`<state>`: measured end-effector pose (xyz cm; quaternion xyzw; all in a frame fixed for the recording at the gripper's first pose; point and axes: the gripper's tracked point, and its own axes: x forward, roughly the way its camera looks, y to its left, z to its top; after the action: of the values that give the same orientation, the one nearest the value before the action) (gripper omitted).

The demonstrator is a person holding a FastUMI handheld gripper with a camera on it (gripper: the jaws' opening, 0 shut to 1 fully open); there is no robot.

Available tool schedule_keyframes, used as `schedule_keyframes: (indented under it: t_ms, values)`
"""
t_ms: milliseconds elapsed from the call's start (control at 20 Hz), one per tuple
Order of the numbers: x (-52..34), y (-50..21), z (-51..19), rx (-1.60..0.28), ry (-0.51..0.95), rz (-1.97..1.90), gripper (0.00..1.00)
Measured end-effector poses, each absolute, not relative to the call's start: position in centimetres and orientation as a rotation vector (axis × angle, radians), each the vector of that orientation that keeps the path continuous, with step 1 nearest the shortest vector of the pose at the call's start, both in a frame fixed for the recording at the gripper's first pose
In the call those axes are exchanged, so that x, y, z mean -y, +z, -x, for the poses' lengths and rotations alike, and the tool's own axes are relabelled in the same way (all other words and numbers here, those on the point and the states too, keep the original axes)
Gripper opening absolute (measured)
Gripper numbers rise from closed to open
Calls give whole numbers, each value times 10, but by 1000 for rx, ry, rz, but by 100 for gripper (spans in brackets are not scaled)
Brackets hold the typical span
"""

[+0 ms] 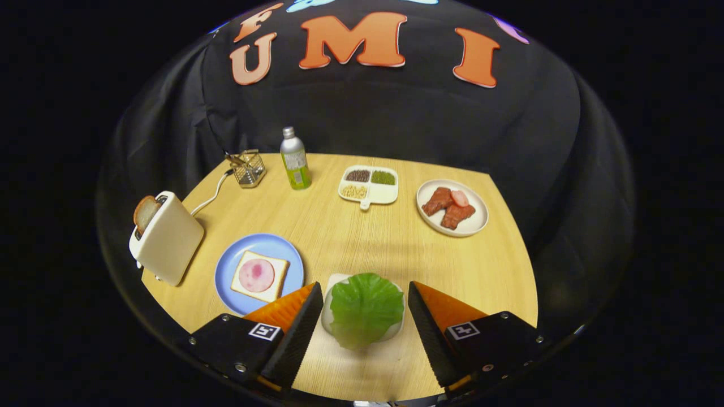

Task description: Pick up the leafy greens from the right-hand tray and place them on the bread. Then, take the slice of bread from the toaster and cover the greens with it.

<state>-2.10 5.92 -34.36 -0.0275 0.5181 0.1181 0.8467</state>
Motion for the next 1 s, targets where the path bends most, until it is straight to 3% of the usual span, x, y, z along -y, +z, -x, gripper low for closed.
schedule_keyframes:
  t_ms: [400,850,1000]
  values:
    - [-67,-419,47,-1397,222,47,90]
    - [-72,-466,63,-1567,169,37,83]
    - [-69,-475,63,-1580,149,44,74]
